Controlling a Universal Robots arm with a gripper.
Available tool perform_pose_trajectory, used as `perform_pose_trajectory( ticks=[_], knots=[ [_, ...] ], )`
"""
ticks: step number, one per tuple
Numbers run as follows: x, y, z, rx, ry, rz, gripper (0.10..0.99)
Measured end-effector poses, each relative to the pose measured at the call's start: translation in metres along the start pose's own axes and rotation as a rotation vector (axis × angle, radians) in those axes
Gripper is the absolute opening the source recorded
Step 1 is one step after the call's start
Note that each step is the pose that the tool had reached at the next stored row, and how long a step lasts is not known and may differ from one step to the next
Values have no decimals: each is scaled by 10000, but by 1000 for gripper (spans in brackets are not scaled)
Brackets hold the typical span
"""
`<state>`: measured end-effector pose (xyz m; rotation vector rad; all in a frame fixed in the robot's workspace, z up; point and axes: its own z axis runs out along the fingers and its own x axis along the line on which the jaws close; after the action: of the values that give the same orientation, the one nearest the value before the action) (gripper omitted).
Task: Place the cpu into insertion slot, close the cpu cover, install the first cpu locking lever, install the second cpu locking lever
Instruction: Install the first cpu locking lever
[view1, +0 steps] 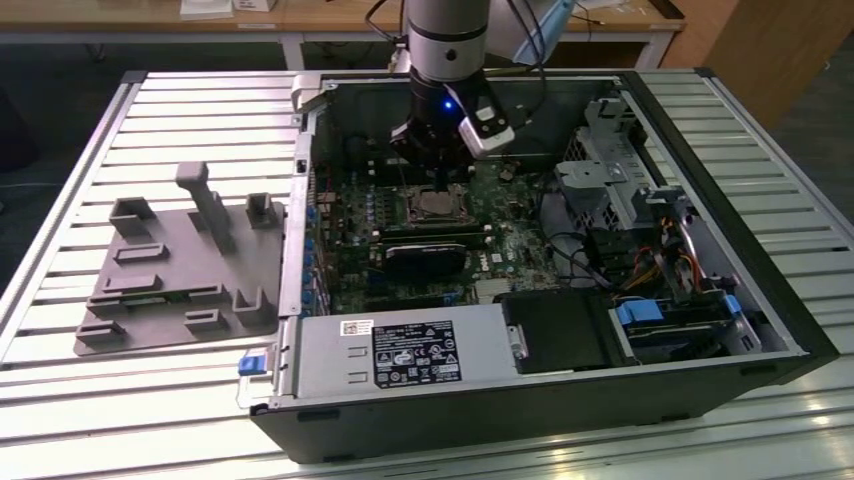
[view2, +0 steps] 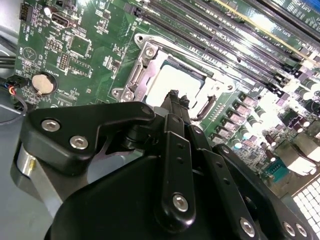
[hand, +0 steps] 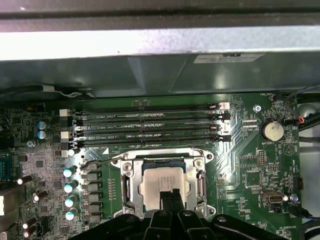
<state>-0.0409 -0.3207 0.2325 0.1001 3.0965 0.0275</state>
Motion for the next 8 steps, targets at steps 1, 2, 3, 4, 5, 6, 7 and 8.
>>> perform_pose_trajectory(
  ticks=[1, 2, 3, 4, 5, 6, 7, 8],
  knots=[
    [12, -1, -1, -21, 2, -1, 102],
    [29, -2, -2, -43, 4, 0, 102],
    [46, -3, -2, -64, 5, 2, 102],
    [63, -4, -3, -64, 4, 4, 102],
    [80, -5, -4, -64, 5, 7, 102],
    [103, -7, -5, -64, 4, 10, 102],
    [124, -8, -6, -64, 4, 12, 102],
    [145, -9, -6, -64, 4, 16, 102]
  ],
)
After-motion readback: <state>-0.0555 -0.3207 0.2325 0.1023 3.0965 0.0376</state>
